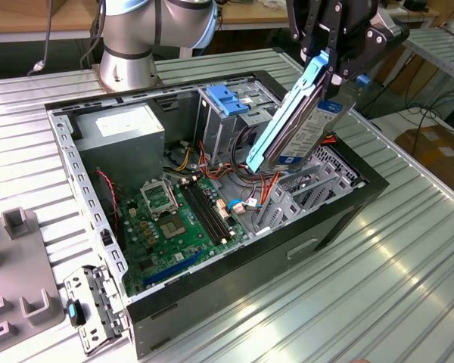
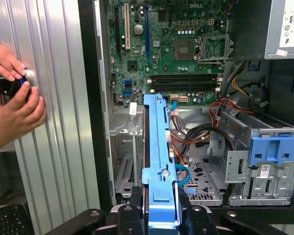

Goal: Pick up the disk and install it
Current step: 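Insert the disk into the insertion slot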

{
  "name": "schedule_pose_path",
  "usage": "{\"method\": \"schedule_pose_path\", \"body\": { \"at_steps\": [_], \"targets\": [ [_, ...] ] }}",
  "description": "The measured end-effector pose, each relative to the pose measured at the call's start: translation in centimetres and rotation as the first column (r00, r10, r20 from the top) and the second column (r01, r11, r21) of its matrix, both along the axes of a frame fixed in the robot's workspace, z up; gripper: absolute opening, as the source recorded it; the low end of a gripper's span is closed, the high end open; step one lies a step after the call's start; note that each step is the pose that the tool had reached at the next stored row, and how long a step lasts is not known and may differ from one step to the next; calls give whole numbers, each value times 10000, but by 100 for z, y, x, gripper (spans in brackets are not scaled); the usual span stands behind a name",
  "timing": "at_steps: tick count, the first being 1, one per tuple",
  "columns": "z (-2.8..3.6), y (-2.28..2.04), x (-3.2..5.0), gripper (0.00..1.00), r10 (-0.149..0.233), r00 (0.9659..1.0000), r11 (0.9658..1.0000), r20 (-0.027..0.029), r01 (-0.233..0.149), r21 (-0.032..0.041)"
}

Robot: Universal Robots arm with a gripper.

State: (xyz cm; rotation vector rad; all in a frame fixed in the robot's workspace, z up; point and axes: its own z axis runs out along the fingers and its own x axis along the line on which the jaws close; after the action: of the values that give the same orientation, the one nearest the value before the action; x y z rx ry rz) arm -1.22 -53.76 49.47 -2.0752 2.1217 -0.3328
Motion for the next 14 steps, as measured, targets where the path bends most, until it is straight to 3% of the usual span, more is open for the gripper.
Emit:
{"method": "schedule_pose_path", "body": {
  "at_steps": [6,8,14],
  "targets": [
    [-40,-52,0,37,-1,9997,10000,243,1,-3],
    [-60,-73,0,37,-1,9993,10000,372,1,-1],
    [-109,-115,-1,37,-1,9985,10000,551,1,-2]
  ]
}}
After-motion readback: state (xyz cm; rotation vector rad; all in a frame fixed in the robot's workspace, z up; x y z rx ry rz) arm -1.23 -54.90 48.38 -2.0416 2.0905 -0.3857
